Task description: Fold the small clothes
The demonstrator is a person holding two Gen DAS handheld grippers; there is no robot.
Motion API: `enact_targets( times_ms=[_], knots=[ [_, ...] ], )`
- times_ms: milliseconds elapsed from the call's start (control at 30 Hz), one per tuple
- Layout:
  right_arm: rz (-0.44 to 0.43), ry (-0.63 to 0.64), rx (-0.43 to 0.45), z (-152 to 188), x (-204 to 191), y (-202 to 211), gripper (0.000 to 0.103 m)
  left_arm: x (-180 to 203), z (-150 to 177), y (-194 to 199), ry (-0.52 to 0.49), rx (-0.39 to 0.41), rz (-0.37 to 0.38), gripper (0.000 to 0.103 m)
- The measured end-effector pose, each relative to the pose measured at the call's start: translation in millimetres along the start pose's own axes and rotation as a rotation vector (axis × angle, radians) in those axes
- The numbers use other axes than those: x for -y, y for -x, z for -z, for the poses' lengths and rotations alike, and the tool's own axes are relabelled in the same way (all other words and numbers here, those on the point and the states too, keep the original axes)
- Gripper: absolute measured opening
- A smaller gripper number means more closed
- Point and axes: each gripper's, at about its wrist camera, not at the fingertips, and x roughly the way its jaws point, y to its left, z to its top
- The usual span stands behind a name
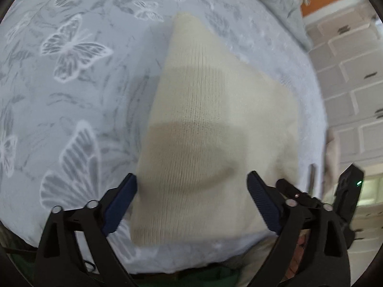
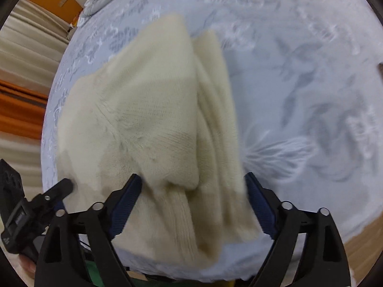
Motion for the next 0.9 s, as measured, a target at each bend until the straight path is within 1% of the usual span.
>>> enact_targets(
  times_ms=[33, 100, 167, 267, 300, 333, 367, 400, 433, 467, 500, 533, 600, 633, 700, 833, 900],
  knots=[
    [-0.023, -0.01, 0.01, 1.2, 2.0, -6.0, 0.098, 4.4, 0.0, -9.6, -0.028, -0.008, -0.033, 0.093],
    [-0.063, -0.056, 0.005, 1.1, 8.7, -14.3, 0.098, 8.5, -0.9, -22.6, -0.064, -0.025, -0.06, 0.096],
    [-0.09, -0.08, 0.023, -1.0, 11.8, -14.9, 0.098, 6.2, -2.1, -32.3, -0.048, -0.038, -0.035, 0.098],
    [-0.086, -0.05, 0.041, 0.6, 6.6, -14.9, 0.097, -7.7, -6.9, -41.4, 0.041, -0.083, 0.042, 0.098],
    [-0.092, -0.038, 0.049, 0.9, 4.5, -13.4, 0.09, -6.7, -8.4, -41.6, 0.034, -0.096, 0.044, 0.097],
    [-0.106, -0.028, 0.056, 1.2, 3.3, -11.3, 0.072, -3.4, -8.6, -39.5, 0.014, -0.1, 0.042, 0.089],
    [-0.119, -0.023, 0.065, 2.7, 1.9, -6.6, 0.057, 1.7, -8.2, -35.5, -0.005, -0.1, 0.024, 0.085],
    [-0.131, -0.025, 0.079, 4.4, 1.6, 0.2, 0.051, 7.9, -7.4, -29.9, -0.028, -0.095, -0.003, 0.075],
    [-0.139, -0.029, 0.087, 5.5, 1.3, 5.1, 0.046, 13.1, -5.8, -24.4, -0.05, -0.089, -0.021, 0.07],
    [-0.153, -0.037, 0.104, 8.1, 0.6, 13.7, 0.044, 19.3, -4.1, -17.3, -0.077, -0.081, -0.039, 0.062],
    [-0.16, -0.044, 0.118, 11.4, -1.6, 21.8, 0.043, 24.7, -2.1, -10.2, -0.108, -0.073, -0.051, 0.057],
    [-0.161, -0.047, 0.124, 15.0, -5.1, 28.8, 0.043, 32.7, -1.5, 0.0, -0.146, -0.06, -0.06, 0.055],
    [-0.154, -0.043, 0.125, 20.9, -9.8, 40.9, 0.042, 45.0, 0.4, 14.1, -0.188, -0.046, -0.081, 0.053],
    [-0.152, -0.041, 0.121, 28.5, -12.6, 49.8, 0.042, 50.4, 2.7, 23.1, -0.201, -0.034, -0.086, 0.052],
    [-0.153, -0.048, 0.119, 40.0, -14.7, 64.5, 0.042, 56.5, 6.0, 37.6, -0.222, -0.038, -0.081, 0.052],
    [-0.152, -0.018, 0.133, 66.6, -16.8, 97.6, 0.042, 55.8, 30.8, 71.0, -0.242, -0.063, -0.06, 0.052],
    [-0.145, -0.004, 0.137, 76.3, -17.7, 107.6, 0.042, 61.6, 44.4, 81.8, -0.273, -0.065, -0.064, 0.051]
  ],
)
